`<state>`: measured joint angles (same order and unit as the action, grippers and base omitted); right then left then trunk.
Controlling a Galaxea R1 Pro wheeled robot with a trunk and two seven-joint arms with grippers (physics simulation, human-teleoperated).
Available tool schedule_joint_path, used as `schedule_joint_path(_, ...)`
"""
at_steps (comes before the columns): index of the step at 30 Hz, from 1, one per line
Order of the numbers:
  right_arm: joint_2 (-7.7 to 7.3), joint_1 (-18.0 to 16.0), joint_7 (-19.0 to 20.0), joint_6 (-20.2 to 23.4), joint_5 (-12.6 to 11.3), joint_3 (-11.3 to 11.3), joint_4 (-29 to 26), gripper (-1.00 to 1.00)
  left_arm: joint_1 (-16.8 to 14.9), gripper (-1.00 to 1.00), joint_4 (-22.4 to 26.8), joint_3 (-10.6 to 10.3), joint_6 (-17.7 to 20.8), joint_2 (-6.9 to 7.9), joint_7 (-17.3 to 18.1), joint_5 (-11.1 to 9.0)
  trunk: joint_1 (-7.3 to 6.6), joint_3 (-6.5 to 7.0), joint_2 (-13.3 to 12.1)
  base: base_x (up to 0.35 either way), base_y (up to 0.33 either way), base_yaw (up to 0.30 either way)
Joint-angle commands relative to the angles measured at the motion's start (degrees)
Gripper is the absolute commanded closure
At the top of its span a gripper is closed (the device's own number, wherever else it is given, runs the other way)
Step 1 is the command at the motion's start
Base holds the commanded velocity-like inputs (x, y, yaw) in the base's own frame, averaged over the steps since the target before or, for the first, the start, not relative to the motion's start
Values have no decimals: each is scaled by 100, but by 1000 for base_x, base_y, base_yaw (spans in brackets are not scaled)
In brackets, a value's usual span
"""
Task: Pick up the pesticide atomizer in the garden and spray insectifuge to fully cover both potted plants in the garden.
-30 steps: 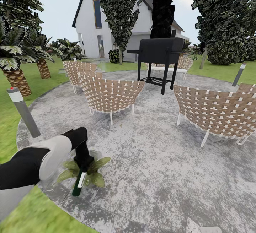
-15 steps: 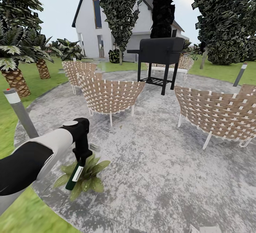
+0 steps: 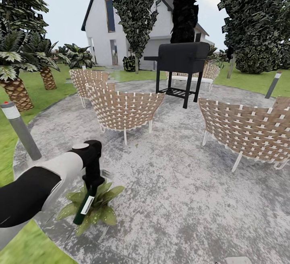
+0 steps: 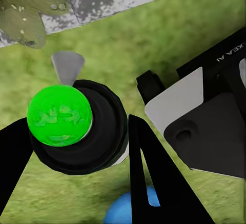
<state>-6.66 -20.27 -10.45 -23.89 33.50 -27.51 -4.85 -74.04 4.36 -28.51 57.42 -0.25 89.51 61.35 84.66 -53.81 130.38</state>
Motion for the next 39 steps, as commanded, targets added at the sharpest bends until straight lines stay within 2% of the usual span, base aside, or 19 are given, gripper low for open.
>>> schedule_joint_path(1, -1, -4, -28, -19, 61, -35, 10, -100, 23, 100, 8, 18, 59, -9, 49, 61, -1, -5, 2, 0, 0, 0)
schedule_joint_path(3, -1, -4, -28, -19, 61, -35, 11, -100, 40, 100, 11, 20, 59, -73, 49, 59, -1, -5, 2, 0, 0, 0)
schedule_joint_path(6, -2, -4, -28, -19, 61, -35, 11, -100, 46, 100, 12, 21, 61, -283, 49, 75, -1, -5, 2, 0, 0, 0)
schedule_joint_path(8, -2, -4, -28, -19, 61, -35, 10, -100, 47, 100, 12, 12, 65, -324, 49, 72, -1, -5, 2, 0, 0, 0)
schedule_joint_path(17, -2, -4, -28, -19, 61, -35, 11, -100, 48, 100, 12, -23, 59, -283, 49, 78, -1, -5, 2, -205, 25, 0)
schedule_joint_path(25, -1, -3, -28, -19, 61, -35, 11, -100, 48, 100, 16, -1, 70, -280, 49, 79, -1, -5, 2, -201, 251, 0)
schedule_joint_path(30, -1, -3, -28, -19, 61, -35, 11, -100, 38, 100, 38, 3, 78, -275, 49, 79, -1, -5, 2, 14, 332, 0)
schedule_joint_path(39, -2, -3, -28, -19, 61, -35, 12, -100, 13, 100, 47, 5, 102, -276, 49, 79, -1, -5, 2, 216, 266, 0)
